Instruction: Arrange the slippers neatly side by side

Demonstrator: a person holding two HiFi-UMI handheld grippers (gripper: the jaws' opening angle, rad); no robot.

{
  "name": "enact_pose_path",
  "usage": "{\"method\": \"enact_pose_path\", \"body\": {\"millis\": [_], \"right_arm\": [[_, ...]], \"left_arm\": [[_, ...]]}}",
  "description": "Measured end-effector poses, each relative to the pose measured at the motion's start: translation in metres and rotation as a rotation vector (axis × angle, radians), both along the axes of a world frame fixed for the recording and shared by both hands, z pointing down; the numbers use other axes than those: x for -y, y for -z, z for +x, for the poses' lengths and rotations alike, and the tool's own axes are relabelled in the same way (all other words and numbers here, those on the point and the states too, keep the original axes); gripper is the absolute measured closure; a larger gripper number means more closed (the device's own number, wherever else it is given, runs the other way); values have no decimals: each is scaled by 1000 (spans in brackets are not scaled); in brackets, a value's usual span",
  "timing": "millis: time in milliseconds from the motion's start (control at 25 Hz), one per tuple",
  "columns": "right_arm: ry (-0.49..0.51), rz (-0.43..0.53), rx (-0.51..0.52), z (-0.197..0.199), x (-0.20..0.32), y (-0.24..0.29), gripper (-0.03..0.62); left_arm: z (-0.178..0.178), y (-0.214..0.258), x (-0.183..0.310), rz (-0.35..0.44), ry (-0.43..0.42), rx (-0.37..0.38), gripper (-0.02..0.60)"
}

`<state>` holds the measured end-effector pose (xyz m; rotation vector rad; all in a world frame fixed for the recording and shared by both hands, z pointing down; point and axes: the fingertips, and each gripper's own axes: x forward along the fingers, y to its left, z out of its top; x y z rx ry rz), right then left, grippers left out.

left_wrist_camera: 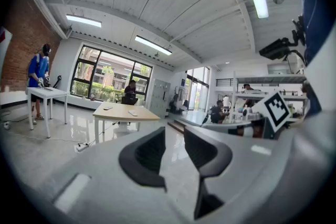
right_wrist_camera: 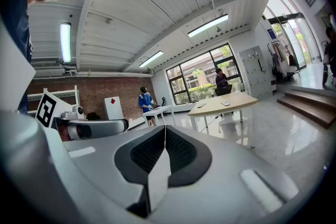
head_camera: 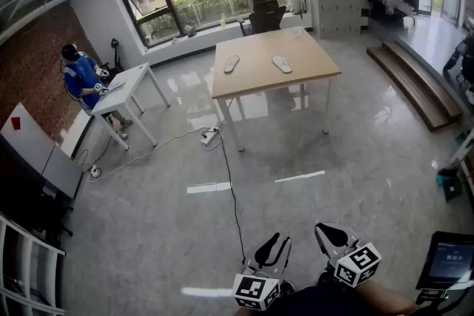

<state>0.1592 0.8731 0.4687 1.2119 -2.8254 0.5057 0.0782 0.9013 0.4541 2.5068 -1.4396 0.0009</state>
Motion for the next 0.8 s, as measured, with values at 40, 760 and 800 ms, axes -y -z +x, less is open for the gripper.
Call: {"method": "enact_pose_path", "body": {"millis": [40, 760, 800], "right_arm": [[-9, 7, -5, 0, 2, 2, 580], [-46, 111, -44, -31, 17, 16, 466], [-39, 110, -37, -32, 21, 16, 483]], "left_arm": [[-1, 0, 1, 0, -3, 0, 465], [-36, -10, 15, -17, -32, -23, 460], [-37, -9, 18, -16, -32, -21, 473]]}}
